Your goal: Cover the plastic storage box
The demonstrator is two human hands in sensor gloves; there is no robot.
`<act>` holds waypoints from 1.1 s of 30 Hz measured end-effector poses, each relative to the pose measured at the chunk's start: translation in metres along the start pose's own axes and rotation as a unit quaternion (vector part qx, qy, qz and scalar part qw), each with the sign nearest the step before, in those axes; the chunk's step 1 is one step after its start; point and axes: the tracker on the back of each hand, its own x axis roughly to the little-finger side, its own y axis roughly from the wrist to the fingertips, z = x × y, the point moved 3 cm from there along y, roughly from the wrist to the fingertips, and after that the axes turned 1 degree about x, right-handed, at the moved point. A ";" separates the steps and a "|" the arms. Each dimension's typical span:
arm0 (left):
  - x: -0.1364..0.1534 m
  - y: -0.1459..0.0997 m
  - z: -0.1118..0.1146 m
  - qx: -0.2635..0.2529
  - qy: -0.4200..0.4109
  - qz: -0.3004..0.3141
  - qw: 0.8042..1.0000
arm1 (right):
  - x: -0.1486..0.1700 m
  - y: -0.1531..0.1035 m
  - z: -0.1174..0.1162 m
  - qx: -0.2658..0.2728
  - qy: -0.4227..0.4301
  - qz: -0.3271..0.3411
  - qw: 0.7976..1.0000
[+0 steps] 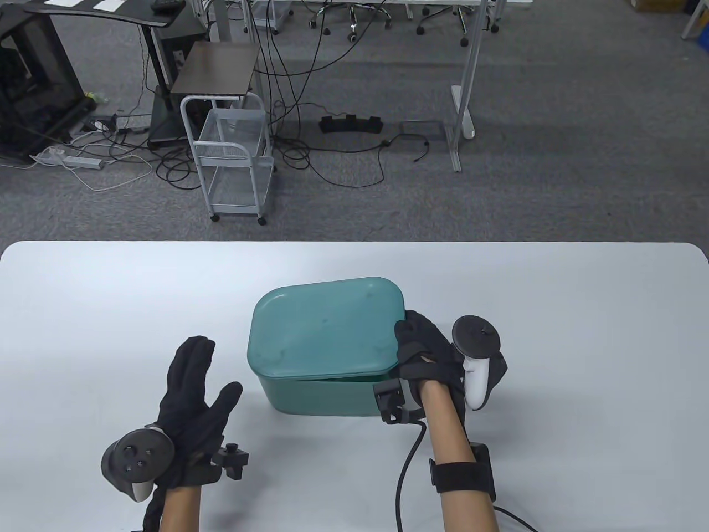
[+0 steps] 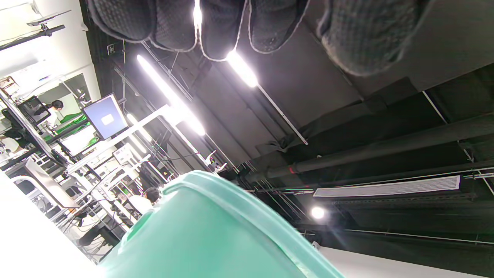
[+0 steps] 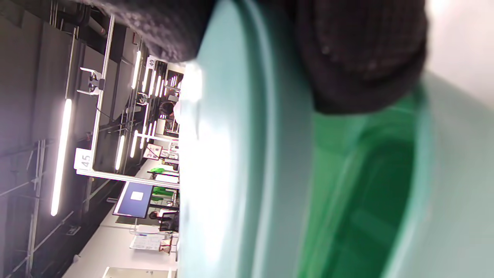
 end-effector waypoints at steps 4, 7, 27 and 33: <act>0.001 0.000 0.000 0.000 -0.001 -0.003 1.000 | -0.005 -0.003 0.001 0.007 -0.012 0.006 1.000; 0.001 0.000 0.001 0.001 -0.003 -0.006 1.000 | -0.017 -0.008 0.005 0.025 -0.050 0.029 0.998; -0.038 -0.003 0.025 0.024 0.119 0.071 0.990 | -0.058 -0.067 -0.008 0.105 -0.438 0.278 0.848; -0.083 0.016 0.035 0.018 0.144 0.121 0.982 | -0.060 -0.067 -0.030 0.083 -0.427 0.319 0.842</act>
